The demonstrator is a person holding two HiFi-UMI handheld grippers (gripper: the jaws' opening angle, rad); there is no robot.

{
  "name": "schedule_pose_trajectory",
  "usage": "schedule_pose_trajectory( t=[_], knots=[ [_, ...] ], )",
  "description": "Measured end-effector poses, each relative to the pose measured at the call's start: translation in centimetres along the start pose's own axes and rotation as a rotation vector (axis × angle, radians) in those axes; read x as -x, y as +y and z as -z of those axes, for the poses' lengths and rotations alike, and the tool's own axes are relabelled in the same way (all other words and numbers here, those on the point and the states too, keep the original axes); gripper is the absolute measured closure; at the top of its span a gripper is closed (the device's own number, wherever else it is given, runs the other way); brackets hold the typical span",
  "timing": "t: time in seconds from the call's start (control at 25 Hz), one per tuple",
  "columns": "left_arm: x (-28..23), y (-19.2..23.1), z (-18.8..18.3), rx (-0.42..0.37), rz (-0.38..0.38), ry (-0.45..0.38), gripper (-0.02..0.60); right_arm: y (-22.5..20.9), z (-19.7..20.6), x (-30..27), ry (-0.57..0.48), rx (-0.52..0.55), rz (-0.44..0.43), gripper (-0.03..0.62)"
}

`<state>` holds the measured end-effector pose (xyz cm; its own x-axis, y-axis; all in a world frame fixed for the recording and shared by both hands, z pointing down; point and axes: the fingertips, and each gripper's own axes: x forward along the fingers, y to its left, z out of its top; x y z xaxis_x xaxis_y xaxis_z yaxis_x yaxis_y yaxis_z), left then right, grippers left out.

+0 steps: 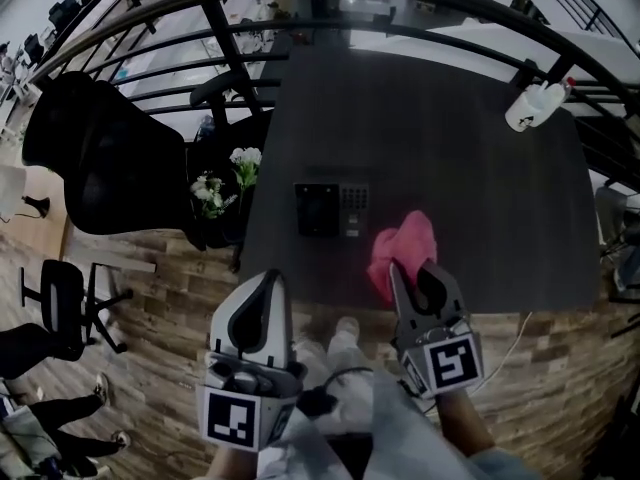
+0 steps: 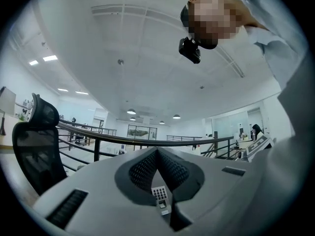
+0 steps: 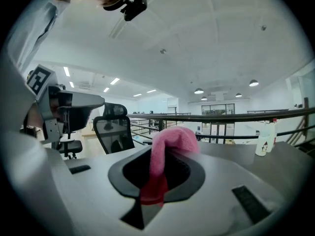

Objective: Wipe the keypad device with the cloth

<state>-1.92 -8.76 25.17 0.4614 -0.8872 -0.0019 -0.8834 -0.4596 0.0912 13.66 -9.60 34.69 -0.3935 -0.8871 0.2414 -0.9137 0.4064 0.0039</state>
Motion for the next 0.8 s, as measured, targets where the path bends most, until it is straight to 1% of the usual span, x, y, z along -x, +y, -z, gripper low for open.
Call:
schedule_pose_trajectory(
  t=[0.12, 0.32, 0.44, 0.6, 0.8],
  knots=[
    [-0.6, 1.2, 0.7, -0.012, -0.031, 0.023, 0.569, -1.0, 1.9, -1.4, 0.064, 0.000, 0.031, 0.539],
    [-1.4, 2.9, 1.9, -0.016, -0.037, 0.059, 0.569, -1.9, 3.8, -4.4, 0.091, -0.012, 0.053, 0.539],
    [-1.7, 3.9, 2.6, -0.017, -0.030, 0.085, 0.569, -2.1, 5.1, -6.2, 0.130, -0.026, 0.063, 0.539],
    [-2.0, 5.5, 3.1, -0.010, -0.032, 0.098, 0.569, -1.6, 6.1, -9.0, 0.151, -0.022, 0.055, 0.539],
    [-1.9, 7.3, 3.0, -0.008, -0.046, 0.102, 0.569, -0.8, 6.6, -12.3, 0.193, 0.015, 0.037, 0.539]
  ],
)
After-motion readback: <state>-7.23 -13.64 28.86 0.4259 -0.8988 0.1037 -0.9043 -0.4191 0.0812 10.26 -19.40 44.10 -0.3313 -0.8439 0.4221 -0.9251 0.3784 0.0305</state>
